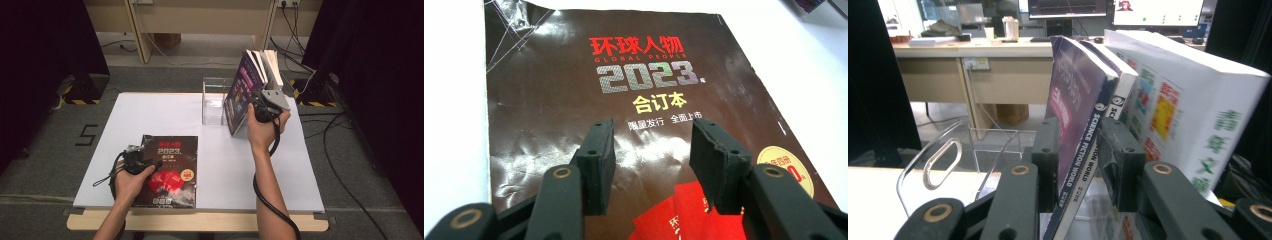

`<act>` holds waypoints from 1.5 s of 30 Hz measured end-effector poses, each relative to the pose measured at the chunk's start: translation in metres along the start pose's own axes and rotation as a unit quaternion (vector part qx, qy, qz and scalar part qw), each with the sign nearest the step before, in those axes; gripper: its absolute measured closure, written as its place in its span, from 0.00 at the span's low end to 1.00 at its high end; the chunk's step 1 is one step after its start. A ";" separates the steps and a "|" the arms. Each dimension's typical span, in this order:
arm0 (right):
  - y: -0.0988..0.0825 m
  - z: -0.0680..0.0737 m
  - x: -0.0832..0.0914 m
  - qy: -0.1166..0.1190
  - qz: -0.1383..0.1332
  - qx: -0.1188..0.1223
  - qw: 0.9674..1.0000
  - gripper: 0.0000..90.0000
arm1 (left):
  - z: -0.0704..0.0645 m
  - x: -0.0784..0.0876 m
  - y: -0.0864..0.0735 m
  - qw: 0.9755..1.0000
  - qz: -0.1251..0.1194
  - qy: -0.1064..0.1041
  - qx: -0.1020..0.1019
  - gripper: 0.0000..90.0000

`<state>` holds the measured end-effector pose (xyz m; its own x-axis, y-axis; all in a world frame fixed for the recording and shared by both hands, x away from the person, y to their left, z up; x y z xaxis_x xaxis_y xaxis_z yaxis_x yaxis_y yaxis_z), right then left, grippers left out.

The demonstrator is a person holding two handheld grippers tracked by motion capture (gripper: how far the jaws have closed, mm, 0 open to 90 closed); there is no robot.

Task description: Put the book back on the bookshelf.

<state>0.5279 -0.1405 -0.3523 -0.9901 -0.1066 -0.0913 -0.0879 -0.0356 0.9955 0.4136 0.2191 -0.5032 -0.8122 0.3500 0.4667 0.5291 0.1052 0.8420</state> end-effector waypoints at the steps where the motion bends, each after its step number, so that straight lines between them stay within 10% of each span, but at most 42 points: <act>1: 0.000 -0.003 0.002 -0.004 0.000 0.005 1.000 0.79 | 0.000 0.000 0.000 1.000 -0.001 -0.001 0.000 0.58; 16: -0.007 -0.014 -0.005 -0.001 0.029 -0.050 0.998 0.71 | -0.001 -0.001 0.000 1.000 0.000 -0.002 0.000 0.58; 45: -0.007 0.015 -0.048 0.006 0.053 -0.041 0.998 0.80 | 0.001 0.000 0.001 1.000 -0.005 -0.003 0.003 0.58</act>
<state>0.5744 -0.1207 -0.3540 -0.9920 -0.1253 0.0133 0.0266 -0.1049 0.9941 0.4148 0.2202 -0.5025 -0.8164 0.3542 0.4562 0.5218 0.1139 0.8454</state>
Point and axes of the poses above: each handheld gripper's, and its own axes: x roughly backward along the jaws, y roughly out of its top, z roughly to its left, the point moved 5 cm from there along -x, roughly forward along the jaws, and after that the axes turned 15 degrees about -z, right-handed, at the moved point
